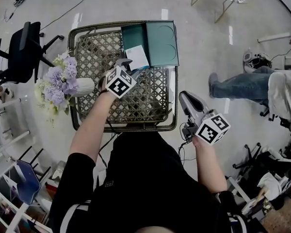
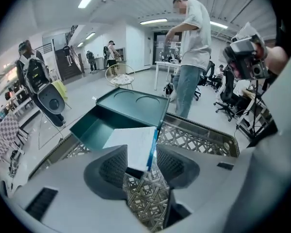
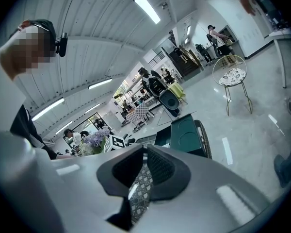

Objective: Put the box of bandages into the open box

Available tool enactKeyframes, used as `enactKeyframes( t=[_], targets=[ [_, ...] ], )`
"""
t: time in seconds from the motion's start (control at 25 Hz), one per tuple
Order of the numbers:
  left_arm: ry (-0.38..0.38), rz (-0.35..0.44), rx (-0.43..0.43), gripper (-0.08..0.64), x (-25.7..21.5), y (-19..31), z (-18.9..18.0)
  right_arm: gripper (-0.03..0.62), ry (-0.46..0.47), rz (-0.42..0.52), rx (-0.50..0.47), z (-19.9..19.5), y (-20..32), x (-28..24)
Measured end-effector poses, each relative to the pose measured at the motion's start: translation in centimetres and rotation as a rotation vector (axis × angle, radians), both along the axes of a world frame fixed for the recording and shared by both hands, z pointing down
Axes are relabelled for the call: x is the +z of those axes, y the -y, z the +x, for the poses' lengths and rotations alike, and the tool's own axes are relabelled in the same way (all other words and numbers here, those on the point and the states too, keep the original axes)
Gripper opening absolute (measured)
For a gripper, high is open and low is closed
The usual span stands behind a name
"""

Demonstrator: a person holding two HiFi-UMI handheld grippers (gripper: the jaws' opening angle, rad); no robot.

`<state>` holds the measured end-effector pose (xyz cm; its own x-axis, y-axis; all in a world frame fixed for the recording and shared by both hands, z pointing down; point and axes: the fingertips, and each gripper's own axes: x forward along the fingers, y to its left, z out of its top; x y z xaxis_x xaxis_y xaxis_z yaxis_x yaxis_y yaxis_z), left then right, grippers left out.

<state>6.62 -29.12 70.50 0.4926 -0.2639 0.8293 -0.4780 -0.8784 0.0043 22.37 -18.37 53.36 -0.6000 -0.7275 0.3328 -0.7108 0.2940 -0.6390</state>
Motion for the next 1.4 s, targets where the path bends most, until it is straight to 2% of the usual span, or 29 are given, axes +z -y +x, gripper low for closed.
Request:
enactKeyframes(
  t=[0.08, 0.24, 0.44, 0.68, 0.92, 1.2, 1.4],
  targets=[
    [0.009, 0.003, -0.017, 0.181, 0.4, -0.4, -0.4, 0.037, 0.001, 0.0, -0.001, -0.1, -0.2, -0.1],
    [0.078, 0.024, -0.093, 0.178, 2.2, 1.1, -2.1, 0.037, 0.001, 0.0, -0.014, -0.1, -0.4, -0.1],
    [0.103, 0.074, -0.173, 0.166, 1.6, 2.8, -3.4, 0.037, 0.002, 0.004, -0.012, 0.7, -1.1, -0.4],
    [-0.051, 0.139, -0.283, 0.152, -4.6, 2.6, -2.2, 0.035, 0.009, 0.069, -0.024, 1.9, -1.3, -2.5],
    [-0.188, 0.196, -0.406, 0.135, -12.2, -0.9, -2.0, 0.012, 0.01, 0.197, -0.047, 2.9, -0.4, -6.5],
    [-0.279, 0.257, -0.49, 0.115, -19.2, -4.2, -3.5, 0.009, -0.002, 0.316, -0.096, 2.6, 0.4, -10.5],
    [-0.353, 0.284, -0.516, 0.114, -22.8, -4.7, -3.8, 0.009, -0.032, 0.373, -0.084, 3.2, 0.6, -12.3]
  ],
)
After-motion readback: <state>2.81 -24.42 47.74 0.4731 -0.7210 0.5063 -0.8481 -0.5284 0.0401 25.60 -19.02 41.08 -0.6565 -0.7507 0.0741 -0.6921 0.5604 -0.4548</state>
